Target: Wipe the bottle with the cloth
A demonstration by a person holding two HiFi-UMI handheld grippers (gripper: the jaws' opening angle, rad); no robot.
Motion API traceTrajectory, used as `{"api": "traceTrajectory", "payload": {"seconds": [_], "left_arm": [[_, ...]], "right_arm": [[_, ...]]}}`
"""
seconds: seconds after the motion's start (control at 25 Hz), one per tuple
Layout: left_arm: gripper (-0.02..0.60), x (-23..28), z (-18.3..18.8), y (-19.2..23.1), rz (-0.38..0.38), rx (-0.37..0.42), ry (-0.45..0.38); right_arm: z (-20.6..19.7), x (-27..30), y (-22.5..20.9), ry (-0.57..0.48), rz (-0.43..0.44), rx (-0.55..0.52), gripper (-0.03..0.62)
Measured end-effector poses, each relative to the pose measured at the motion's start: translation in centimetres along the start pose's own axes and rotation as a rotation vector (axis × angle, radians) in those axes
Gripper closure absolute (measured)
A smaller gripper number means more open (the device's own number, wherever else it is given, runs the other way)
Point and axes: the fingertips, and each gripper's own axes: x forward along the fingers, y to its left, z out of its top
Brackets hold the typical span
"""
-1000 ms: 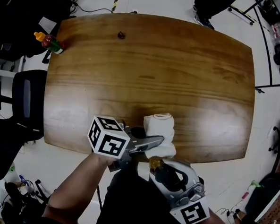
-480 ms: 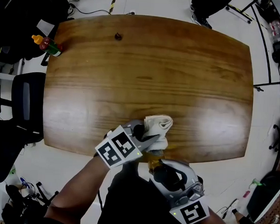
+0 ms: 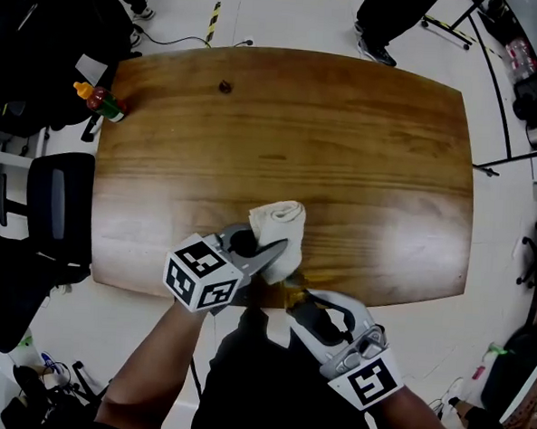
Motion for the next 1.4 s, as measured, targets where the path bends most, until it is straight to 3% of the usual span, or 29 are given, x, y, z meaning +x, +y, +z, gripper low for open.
{"api": "traceTrajectory", "payload": {"seconds": [0.16, 0.32, 0.56, 0.72, 0.84, 0.88, 1.04, 1.4], "left_arm": [[0.482, -5.8, 5.3, -0.3, 0.041, -0.104, -0.197], [0.482, -10.2, 9.6, -4.6, -0.072, -0.214, -0.331], [0.482, -12.4, 10.8, -12.2, -0.249, -0.32, -0.35], [0.482, -11.8, 10.1, -14.5, -0.365, -0.503, -0.355], [0.482, -10.1, 8.4, -16.9, -0.441, -0.652, -0.307], [0.482, -9.4, 7.5, -17.3, -0.433, -0.683, -0.278], [0.483, -7.4, 3.2, -15.9, -0.286, -0.717, -0.176], [0.483, -7.6, 2.0, -15.2, -0.246, -0.679, -0.151]], "right_arm": [[1.0, 0.4, -1.0, -0.05, 0.006, -0.001, 0.47], [-0.1, 0.5, -0.6, 0.013, 0.032, -0.074, 0.471], [-1.0, -0.2, 0.3, 0.03, 0.031, -0.147, 0.471], [-0.9, -0.3, 0.4, 0.021, 0.006, -0.149, 0.471], [-0.8, -0.3, 0.5, 0.01, -0.004, -0.142, 0.471], [-0.8, -0.3, 0.5, 0.007, -0.004, -0.144, 0.471], [-1.0, -0.3, 0.4, -0.003, -0.007, -0.146, 0.471], [-1.4, -0.5, 0.1, -0.004, -0.011, -0.142, 0.471]]}}
